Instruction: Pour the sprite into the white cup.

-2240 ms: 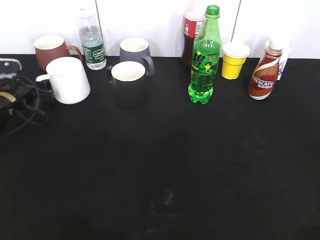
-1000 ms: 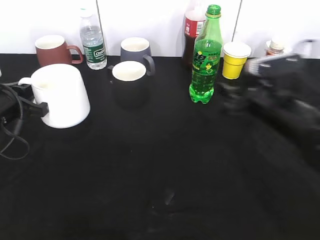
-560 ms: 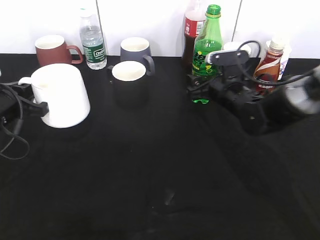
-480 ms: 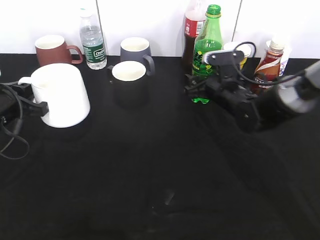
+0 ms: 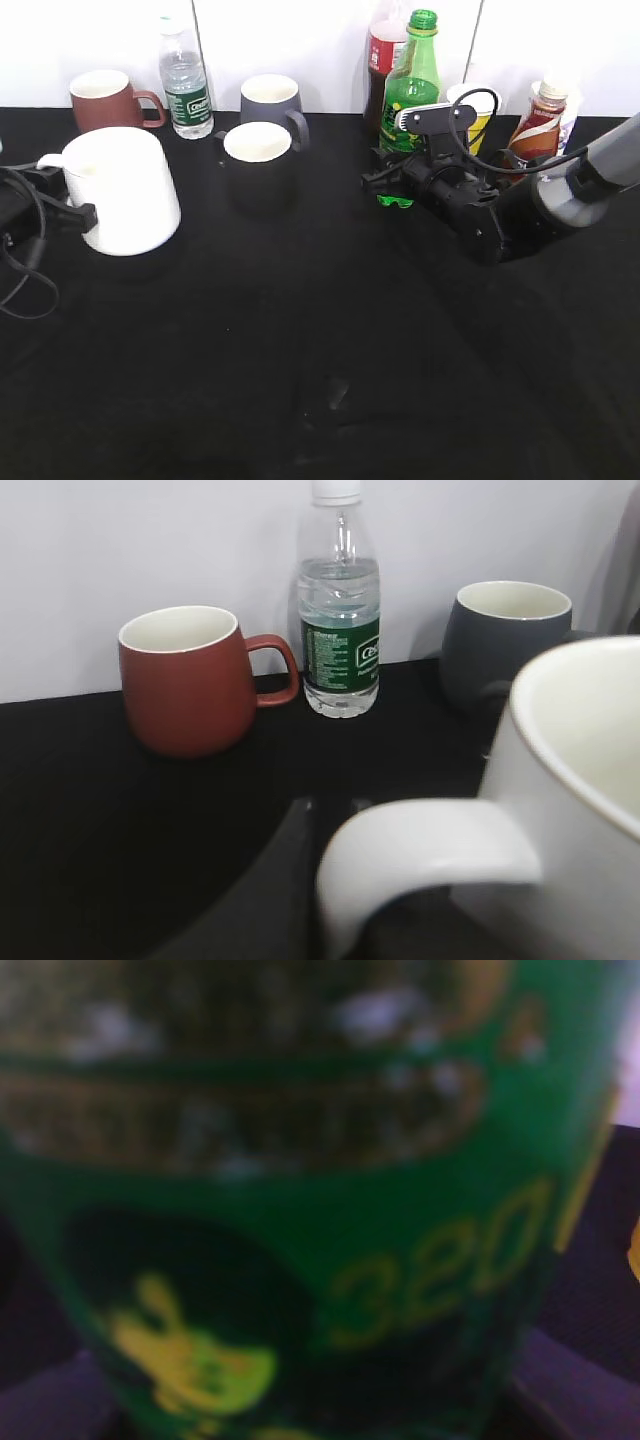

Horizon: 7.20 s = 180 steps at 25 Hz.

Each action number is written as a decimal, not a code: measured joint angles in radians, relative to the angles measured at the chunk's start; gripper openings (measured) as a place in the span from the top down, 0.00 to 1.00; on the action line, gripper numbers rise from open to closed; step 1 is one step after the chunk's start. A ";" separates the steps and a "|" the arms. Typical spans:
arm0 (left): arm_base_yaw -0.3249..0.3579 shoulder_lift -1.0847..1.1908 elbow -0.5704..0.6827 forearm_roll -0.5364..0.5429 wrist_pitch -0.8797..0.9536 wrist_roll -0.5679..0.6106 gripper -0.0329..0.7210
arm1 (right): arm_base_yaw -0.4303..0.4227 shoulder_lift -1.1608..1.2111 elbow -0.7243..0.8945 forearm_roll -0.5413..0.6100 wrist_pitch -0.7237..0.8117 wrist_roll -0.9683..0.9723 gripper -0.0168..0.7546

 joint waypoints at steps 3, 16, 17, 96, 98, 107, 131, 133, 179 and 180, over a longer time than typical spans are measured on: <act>0.000 0.000 0.000 0.053 0.000 -0.036 0.89 | 0.000 -0.107 0.089 -0.011 0.059 0.000 0.44; -0.128 -0.003 -0.020 0.348 -0.024 -0.138 0.88 | 0.198 -0.365 0.096 -0.198 0.294 -0.381 0.44; -0.143 -0.003 -0.033 0.350 -0.024 -0.130 0.88 | 0.198 -0.364 0.096 -0.140 0.303 -0.532 0.44; -0.148 -0.002 -0.059 0.152 0.000 -0.024 0.88 | 0.172 -0.360 0.094 0.094 -0.021 -1.569 0.45; -0.148 -0.002 -0.059 0.152 0.000 -0.023 0.88 | 0.172 -0.360 0.094 0.091 -0.013 -1.437 0.45; -0.074 0.003 -0.061 -0.140 -0.001 -0.022 0.88 | 0.175 -0.360 0.094 -0.051 0.070 -0.431 0.45; 0.048 0.556 -0.546 -0.149 -0.077 -0.045 0.48 | 0.177 -0.360 0.094 -0.098 0.083 -0.089 0.45; 0.048 0.506 -0.463 -0.148 -0.077 -0.045 0.48 | 0.177 -0.360 0.094 -0.064 0.083 -0.093 0.45; -0.101 -1.330 -0.383 -0.014 2.347 -0.077 0.27 | 0.054 -1.585 0.283 -0.270 2.047 0.083 0.22; -0.101 -1.415 -0.360 -0.014 2.348 -0.060 0.27 | 0.054 -1.677 0.329 -0.265 2.047 0.083 0.22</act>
